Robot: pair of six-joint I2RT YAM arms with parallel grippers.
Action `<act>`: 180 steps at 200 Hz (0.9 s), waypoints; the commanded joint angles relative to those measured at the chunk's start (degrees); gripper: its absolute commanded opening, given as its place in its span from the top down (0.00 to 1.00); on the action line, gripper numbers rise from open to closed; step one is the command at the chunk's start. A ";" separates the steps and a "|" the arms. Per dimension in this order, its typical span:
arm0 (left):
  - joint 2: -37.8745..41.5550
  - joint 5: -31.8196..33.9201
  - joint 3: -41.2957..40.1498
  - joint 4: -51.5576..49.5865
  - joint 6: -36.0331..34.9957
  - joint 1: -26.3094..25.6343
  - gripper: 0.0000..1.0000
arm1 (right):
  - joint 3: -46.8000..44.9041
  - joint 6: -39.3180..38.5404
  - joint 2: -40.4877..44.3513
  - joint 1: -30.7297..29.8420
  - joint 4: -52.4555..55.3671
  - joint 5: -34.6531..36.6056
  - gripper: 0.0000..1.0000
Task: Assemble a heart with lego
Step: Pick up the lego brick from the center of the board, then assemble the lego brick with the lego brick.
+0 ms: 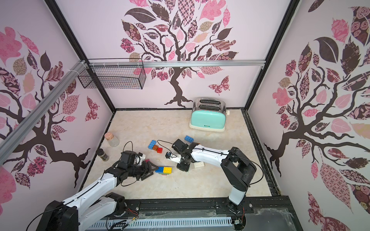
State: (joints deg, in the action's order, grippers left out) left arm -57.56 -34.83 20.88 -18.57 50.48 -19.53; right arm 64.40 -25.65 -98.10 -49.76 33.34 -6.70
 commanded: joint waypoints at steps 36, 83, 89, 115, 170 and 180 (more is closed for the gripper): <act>-1.60 -1.54 -0.33 5.03 -0.22 -0.95 0.39 | 6.66 -3.52 1.36 -1.80 5.06 -1.93 0.69; -4.09 -2.61 -0.49 7.84 -0.38 -1.28 0.40 | 12.01 -4.73 -1.21 -4.00 7.55 -4.40 0.68; -4.14 -2.61 -0.60 7.79 -0.46 -1.37 0.41 | 12.72 -4.97 -1.65 -4.35 7.76 -4.58 0.69; -4.00 -2.45 -1.02 8.51 -0.21 -1.48 0.43 | 15.71 -5.80 -3.93 -5.51 8.99 -6.17 0.68; -4.58 -1.42 -1.81 9.50 -0.03 -2.44 0.42 | 18.89 -7.05 -7.61 -7.10 10.24 -7.92 0.68; -4.60 -1.14 -1.96 9.62 -0.03 -2.44 0.43 | 19.25 -7.05 -8.12 -7.28 10.49 -7.81 0.68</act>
State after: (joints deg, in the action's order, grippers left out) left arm -62.17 -36.60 19.68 -10.20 50.85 -21.78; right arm 81.08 -31.86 -105.25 -56.53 41.25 -12.86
